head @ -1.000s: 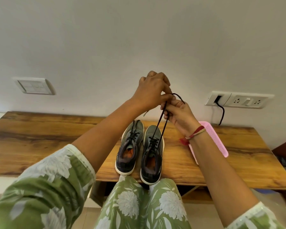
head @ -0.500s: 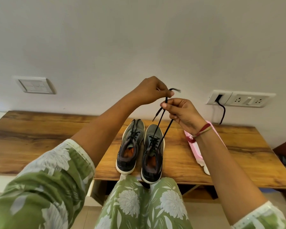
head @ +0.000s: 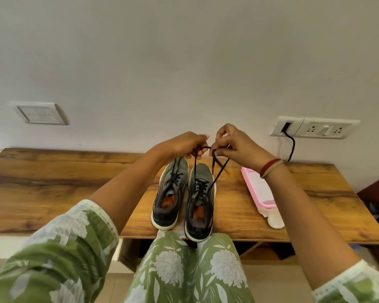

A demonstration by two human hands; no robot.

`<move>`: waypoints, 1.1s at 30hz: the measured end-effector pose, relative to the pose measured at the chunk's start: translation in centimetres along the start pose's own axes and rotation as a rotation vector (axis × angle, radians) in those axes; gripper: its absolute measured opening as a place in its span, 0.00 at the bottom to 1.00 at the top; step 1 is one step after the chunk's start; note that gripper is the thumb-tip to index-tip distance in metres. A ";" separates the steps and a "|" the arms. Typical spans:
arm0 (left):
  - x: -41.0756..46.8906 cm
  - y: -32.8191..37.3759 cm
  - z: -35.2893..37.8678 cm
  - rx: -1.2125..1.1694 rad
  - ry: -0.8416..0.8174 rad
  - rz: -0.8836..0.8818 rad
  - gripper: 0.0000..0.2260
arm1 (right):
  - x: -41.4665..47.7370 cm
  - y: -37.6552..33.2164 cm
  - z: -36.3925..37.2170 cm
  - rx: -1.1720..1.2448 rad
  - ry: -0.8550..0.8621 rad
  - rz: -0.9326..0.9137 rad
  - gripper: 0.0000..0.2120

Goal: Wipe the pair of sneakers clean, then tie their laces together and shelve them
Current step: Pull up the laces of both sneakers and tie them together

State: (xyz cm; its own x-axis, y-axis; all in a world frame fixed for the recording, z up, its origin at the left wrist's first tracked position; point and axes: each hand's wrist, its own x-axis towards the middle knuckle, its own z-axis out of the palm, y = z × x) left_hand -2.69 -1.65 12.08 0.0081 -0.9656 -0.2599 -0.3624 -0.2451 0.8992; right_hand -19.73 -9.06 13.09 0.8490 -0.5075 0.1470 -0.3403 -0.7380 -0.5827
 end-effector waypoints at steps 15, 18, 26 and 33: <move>0.0 -0.3 1.6 -0.738 0.078 -0.178 0.04 | -1.2 1.3 3.2 -0.608 0.611 -0.410 0.09; 0.0 0.0 1.9 -0.697 0.161 -0.145 0.04 | -1.2 2.0 3.2 -0.531 0.577 -0.359 0.09; -0.4 -2.0 0.7 -0.974 0.405 -0.178 0.09 | -2.5 2.4 3.8 0.338 0.490 -0.023 0.09; -0.6 -4.4 0.3 -1.128 0.451 -0.192 0.14 | -3.5 3.2 5.9 1.034 0.627 0.316 0.06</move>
State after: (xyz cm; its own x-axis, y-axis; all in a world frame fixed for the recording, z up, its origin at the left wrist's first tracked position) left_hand -1.39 -0.01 8.19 0.3751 -0.7942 -0.4780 0.6871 -0.1079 0.7185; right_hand -21.45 -7.03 5.98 0.3526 -0.9327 0.0756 0.2235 0.0054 -0.9747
